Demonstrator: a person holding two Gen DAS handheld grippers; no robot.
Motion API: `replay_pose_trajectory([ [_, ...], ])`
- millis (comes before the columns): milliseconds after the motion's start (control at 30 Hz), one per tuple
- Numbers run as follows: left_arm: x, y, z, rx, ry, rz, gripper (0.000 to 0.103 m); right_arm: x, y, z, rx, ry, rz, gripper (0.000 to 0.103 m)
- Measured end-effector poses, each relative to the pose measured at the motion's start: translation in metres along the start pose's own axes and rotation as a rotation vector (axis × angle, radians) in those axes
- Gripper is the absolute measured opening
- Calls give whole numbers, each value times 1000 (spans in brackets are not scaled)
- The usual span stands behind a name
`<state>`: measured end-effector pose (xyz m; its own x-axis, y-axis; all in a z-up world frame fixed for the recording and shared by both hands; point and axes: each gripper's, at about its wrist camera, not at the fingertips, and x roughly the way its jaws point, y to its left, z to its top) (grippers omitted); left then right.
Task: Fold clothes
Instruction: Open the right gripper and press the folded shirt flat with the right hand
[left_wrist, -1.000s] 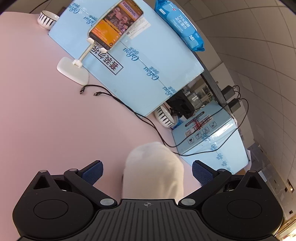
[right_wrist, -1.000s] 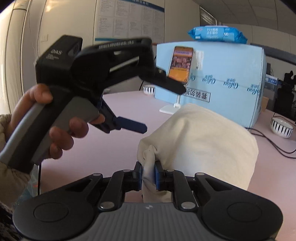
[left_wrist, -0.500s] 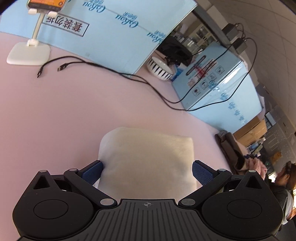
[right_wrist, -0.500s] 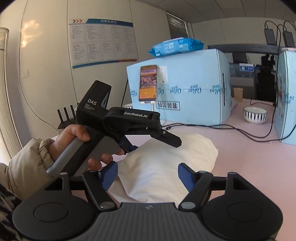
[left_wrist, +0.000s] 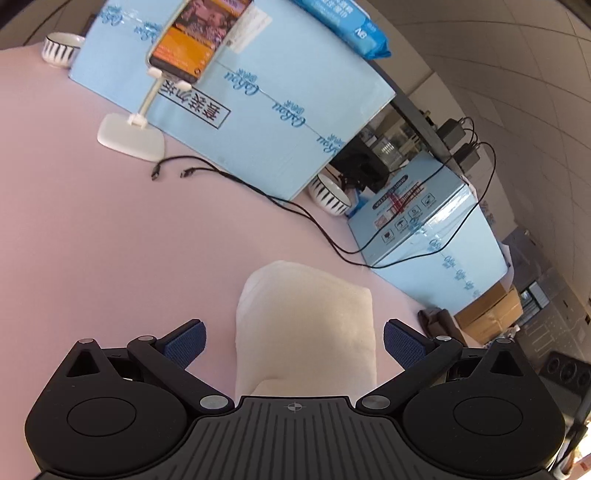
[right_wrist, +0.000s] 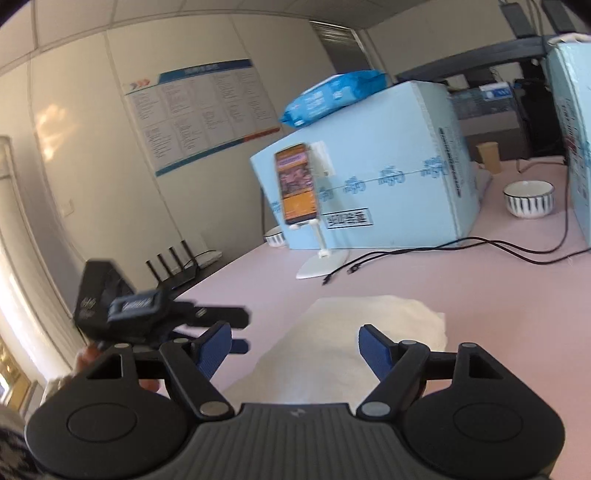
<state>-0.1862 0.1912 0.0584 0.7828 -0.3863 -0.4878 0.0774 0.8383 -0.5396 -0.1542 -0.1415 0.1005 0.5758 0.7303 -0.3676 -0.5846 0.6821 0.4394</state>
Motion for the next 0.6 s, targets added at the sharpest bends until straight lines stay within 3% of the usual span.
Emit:
replay_pose_trajectory([
  [100,-2,-31,-14,198,-14,148,103,25,-7,20,10,65,-139,68],
  [200,25,-54,-24,349,56,258,103,65,-3,29,-66,189,-193,68],
  [267,43,-54,-26,350,108,307,103,89,-3,24,-104,262,-216,68],
  [367,55,-42,-29,302,144,300,103,115,-5,14,-128,326,-239,73],
  [600,57,-29,-34,252,172,276,103,138,-7,7,-156,357,-249,88],
])
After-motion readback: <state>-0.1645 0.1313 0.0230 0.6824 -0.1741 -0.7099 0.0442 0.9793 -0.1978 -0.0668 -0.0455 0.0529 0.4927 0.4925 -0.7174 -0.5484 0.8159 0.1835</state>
